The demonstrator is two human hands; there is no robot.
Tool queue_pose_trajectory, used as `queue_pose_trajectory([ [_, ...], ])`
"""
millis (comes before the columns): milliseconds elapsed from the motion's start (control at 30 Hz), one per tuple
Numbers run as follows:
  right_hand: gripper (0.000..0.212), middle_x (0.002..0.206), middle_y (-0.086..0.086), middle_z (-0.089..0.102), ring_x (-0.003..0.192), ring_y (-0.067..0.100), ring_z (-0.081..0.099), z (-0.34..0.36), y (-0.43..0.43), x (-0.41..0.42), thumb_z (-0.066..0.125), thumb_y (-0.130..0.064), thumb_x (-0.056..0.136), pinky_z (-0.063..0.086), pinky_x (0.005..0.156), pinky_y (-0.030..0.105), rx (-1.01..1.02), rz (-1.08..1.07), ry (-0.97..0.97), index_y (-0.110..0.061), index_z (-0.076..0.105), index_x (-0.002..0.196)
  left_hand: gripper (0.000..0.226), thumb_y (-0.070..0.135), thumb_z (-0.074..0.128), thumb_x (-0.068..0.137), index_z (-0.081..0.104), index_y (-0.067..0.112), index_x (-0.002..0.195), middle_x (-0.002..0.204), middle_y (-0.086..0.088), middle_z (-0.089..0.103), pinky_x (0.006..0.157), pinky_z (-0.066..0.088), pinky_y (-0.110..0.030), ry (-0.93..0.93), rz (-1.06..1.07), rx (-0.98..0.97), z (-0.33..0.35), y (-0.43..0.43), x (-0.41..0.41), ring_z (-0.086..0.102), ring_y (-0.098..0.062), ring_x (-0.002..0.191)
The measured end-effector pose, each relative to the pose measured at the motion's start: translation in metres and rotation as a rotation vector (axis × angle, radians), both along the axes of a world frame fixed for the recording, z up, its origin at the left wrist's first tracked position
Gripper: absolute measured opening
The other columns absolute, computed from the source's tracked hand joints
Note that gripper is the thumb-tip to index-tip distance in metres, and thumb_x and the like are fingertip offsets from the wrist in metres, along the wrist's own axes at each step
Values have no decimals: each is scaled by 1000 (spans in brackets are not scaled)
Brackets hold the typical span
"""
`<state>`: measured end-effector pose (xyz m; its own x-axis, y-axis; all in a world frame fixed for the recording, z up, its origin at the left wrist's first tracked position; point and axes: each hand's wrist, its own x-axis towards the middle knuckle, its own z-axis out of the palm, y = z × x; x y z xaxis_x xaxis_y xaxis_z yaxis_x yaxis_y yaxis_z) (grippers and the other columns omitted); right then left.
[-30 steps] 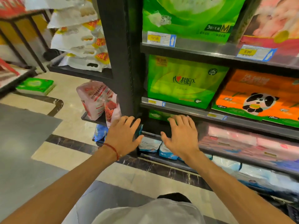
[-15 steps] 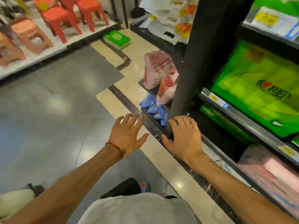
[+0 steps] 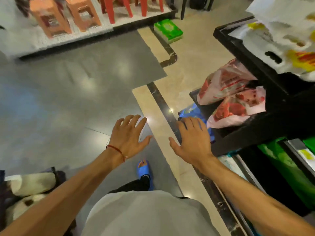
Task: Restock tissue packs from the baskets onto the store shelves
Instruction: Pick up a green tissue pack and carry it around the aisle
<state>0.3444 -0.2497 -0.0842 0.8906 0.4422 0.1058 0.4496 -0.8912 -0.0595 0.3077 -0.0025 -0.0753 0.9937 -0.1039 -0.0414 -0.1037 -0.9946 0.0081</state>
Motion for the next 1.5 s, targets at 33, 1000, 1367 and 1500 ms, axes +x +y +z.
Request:
queue_pose_trajectory([
  [33, 62, 131, 13, 65, 127, 36, 57, -1, 15, 13, 56, -58, 92, 40, 115, 53, 0, -7, 2, -10, 67, 130, 70, 68, 37, 94, 56, 20, 141, 142, -8, 59, 104, 46, -50, -3, -2, -11, 1, 15, 12, 58, -34, 126],
  [1000, 51, 123, 11, 70, 118, 35, 62, -30, 322, 541, 53, -49, 89, 47, 109, 51, 129, -93, 59, -14, 72, 122, 71, 68, 37, 93, 51, 21, 144, 143, -7, 57, 100, 49, -48, 112, 80, -80, -12, 314, 541, 56, -31, 126],
  [1367, 52, 131, 9, 71, 126, 31, 63, -37, 364, 788, 59, -53, 95, 44, 114, 49, 57, -239, 75, -16, 73, 128, 77, 70, 25, 91, 50, 23, 147, 145, -4, 55, 104, 46, -47, 174, 57, -123, -35, 373, 799, 54, -28, 130],
  [1500, 50, 134, 5, 70, 130, 28, 59, -39, 373, 892, 57, -56, 97, 39, 118, 46, -27, -313, 99, -19, 72, 128, 72, 68, 30, 91, 54, 22, 142, 139, -4, 59, 97, 48, -45, 170, 4, -130, -43, 392, 917, 57, -27, 124],
])
